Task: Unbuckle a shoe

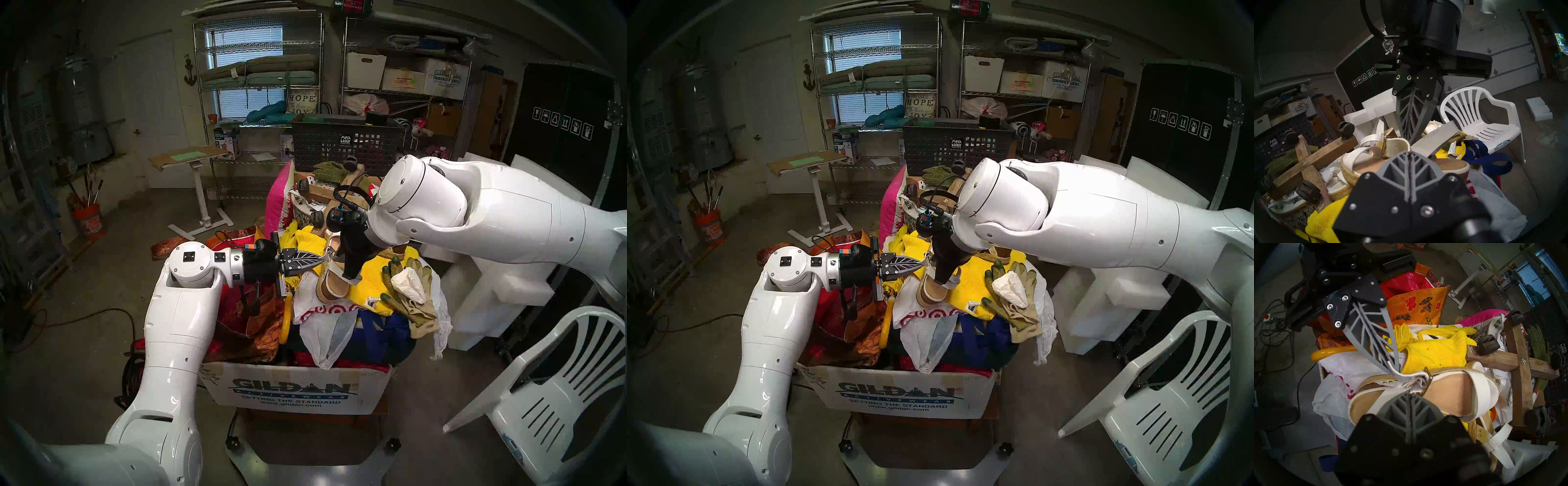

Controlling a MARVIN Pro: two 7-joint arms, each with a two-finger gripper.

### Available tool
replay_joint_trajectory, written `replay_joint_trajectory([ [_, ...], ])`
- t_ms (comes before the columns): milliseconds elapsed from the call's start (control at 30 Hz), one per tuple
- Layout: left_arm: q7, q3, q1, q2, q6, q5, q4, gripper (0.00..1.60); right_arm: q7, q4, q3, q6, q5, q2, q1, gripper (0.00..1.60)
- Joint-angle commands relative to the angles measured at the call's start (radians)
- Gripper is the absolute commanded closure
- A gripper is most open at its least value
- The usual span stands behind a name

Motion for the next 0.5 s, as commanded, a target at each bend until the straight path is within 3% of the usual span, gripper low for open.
replay_joint_trajectory([
  [0, 0.024, 0.011, -0.037, 0.005, -0.03, 0.036, -0.001, 1.6, 0.006, -0.019, 0.004, 0.01, -0.013, 0.003, 0.026, 1.6],
  [300, 0.037, 0.003, -0.089, 0.037, -0.089, 0.085, -0.005, 1.6, 0.012, -0.033, 0.009, 0.012, -0.033, 0.011, 0.032, 1.6],
  [467, 0.01, 0.0, -0.098, 0.038, -0.081, 0.074, -0.039, 1.6, 0.018, -0.039, 0.009, 0.012, -0.039, 0.012, 0.033, 1.6],
])
